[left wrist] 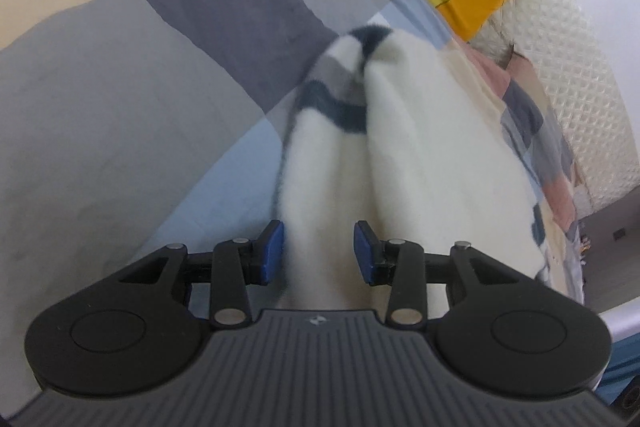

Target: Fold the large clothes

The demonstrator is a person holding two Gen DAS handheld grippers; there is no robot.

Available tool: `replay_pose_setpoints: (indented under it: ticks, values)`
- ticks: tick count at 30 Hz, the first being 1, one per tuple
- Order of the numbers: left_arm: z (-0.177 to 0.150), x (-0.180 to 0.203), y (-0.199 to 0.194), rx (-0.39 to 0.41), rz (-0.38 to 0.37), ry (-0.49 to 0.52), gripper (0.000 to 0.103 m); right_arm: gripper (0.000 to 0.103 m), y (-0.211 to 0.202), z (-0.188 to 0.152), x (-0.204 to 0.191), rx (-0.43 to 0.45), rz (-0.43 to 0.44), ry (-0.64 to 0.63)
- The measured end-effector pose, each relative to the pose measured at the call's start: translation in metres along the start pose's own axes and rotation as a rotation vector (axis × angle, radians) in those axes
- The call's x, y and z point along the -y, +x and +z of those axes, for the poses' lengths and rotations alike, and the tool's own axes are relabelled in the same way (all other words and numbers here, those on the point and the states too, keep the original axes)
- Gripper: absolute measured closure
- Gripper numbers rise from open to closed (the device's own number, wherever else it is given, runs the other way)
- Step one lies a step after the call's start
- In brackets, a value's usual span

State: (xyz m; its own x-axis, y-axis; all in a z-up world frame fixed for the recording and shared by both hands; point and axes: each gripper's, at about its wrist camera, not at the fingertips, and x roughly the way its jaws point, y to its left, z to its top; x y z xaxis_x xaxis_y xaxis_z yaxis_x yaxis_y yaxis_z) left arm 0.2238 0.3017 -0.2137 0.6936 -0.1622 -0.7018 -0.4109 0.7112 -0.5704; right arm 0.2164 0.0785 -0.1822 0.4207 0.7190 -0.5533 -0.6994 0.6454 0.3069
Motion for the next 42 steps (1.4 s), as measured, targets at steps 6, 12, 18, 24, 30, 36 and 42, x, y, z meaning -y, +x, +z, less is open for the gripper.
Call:
replay_pose_setpoints:
  ticks: [6,12,18,24,30,36,42]
  values:
    - [-0.001,0.001,0.006,-0.001,0.004,0.012,0.059,0.050,0.005,-0.007,-0.004,-0.051,-0.001,-0.077]
    - [-0.001,-0.001,-0.002,0.039,-0.015,-0.012,0.059,0.074,-0.016,0.001,0.001,0.010,-0.016,-0.046]
    - [-0.002,-0.004,-0.015,0.088,-0.062,-0.049,0.059,0.086,-0.058,0.006,0.028,0.132,-0.142,0.051]
    - [-0.004,-0.003,-0.014,0.101,-0.070,-0.045,0.059,0.087,-0.074,0.000,0.062,0.154,-0.237,0.157]
    - [-0.014,-0.008,0.003,0.010,-0.090,-0.080,0.044,0.087,-0.063,-0.001,0.055,0.145,-0.214,0.139]
    - [-0.030,0.008,0.015,-0.047,-0.110,-0.002,0.041,0.087,-0.063,0.000,0.044,0.149,-0.152,0.126]
    - [-0.038,0.022,0.021,-0.050,-0.079,0.086,0.042,0.087,-0.065,-0.005,0.038,0.172,-0.142,0.117]
